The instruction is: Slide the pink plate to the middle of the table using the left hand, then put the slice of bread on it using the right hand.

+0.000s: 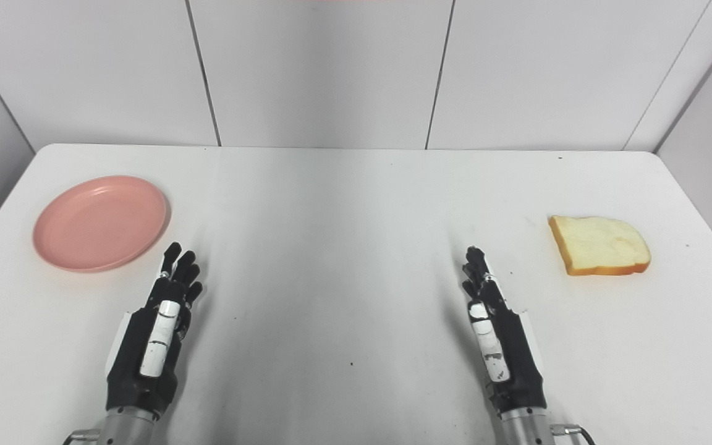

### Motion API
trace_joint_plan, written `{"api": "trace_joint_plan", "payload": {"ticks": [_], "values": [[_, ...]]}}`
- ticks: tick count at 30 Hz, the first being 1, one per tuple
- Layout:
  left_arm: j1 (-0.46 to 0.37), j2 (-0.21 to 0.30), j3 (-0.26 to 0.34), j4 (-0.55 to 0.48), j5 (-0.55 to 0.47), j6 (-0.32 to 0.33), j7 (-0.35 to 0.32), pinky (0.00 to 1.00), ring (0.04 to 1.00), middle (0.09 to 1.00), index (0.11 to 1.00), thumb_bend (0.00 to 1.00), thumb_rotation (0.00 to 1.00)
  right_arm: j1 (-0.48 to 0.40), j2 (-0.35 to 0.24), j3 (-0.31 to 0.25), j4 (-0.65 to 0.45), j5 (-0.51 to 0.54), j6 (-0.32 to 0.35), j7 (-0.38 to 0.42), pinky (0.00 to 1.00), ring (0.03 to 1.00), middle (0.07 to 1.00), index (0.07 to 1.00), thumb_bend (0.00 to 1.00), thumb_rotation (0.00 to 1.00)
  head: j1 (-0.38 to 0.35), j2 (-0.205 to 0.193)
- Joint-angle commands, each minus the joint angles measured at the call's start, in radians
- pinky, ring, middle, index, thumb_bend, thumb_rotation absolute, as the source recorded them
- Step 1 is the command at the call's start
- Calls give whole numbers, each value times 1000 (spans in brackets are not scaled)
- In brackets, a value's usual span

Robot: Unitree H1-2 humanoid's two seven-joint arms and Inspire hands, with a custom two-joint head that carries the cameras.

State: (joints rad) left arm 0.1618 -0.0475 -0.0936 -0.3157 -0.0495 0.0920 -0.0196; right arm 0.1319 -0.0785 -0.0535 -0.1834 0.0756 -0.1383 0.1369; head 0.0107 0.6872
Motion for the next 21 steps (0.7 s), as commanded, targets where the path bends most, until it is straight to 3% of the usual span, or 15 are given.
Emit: {"api": "trace_joint_plan", "payload": {"ticks": [1, 21], "values": [[31, 10, -1, -13, 1, -25, -11, 1000, 1000, 1000, 1000, 744, 815, 28, 1, 11, 21, -1, -17, -4, 973, 967, 971, 947, 867, 953, -7, 1], [30, 12, 0, -23, -4, -14, -15, 1000, 1000, 1000, 1000, 743, 821, 27, 0, 10, 20, -1, -23, -3, 957, 955, 965, 944, 864, 954, -4, 0]]}}
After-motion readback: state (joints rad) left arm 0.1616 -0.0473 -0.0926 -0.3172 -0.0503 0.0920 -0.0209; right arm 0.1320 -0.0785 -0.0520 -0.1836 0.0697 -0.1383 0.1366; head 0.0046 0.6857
